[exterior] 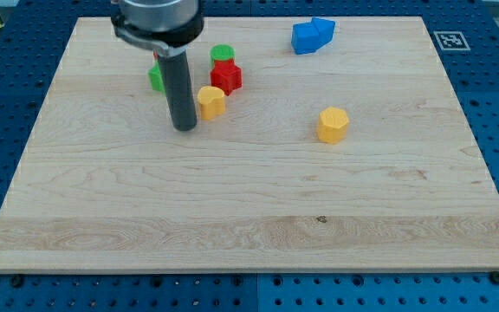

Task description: Slide the yellow heart closer to the red star

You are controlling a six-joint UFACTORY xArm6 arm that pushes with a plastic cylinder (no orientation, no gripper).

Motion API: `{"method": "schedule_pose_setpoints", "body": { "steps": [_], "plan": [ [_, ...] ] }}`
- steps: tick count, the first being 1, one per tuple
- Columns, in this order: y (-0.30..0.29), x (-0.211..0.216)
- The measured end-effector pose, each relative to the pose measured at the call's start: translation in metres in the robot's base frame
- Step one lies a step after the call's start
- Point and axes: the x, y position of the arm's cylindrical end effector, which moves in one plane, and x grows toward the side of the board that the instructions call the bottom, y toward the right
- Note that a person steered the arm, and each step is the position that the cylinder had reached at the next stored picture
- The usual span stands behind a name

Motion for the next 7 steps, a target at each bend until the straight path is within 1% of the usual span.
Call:
{"method": "schedule_pose_setpoints", "body": {
  "steps": [1, 3, 4, 6, 7],
  "plan": [
    [0.013, 0.017],
    [0.055, 0.003],
    [0.056, -0.008],
    [0.045, -0.010],
    [0.042, -0.023]
  ]
}}
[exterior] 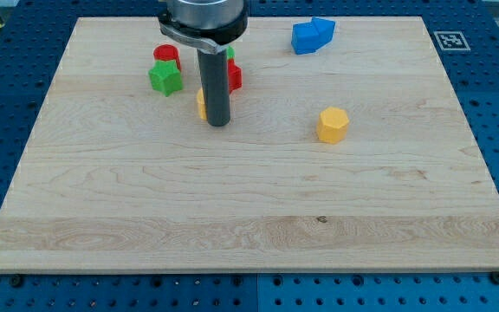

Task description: Slide the yellow heart closer to the red star

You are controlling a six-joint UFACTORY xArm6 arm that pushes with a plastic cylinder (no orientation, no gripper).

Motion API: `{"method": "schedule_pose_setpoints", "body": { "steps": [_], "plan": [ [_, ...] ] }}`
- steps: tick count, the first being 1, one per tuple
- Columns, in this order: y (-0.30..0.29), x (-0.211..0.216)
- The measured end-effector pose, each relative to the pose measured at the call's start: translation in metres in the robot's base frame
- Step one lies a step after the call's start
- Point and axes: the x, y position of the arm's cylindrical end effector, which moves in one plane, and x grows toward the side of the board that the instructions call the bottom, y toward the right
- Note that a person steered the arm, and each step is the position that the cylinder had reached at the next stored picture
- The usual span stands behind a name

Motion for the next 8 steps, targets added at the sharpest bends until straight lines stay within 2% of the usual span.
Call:
{"method": "schedule_pose_setpoints", "body": {
  "steps": [8],
  "plan": [
    [-0.036, -0.003]
  ]
}}
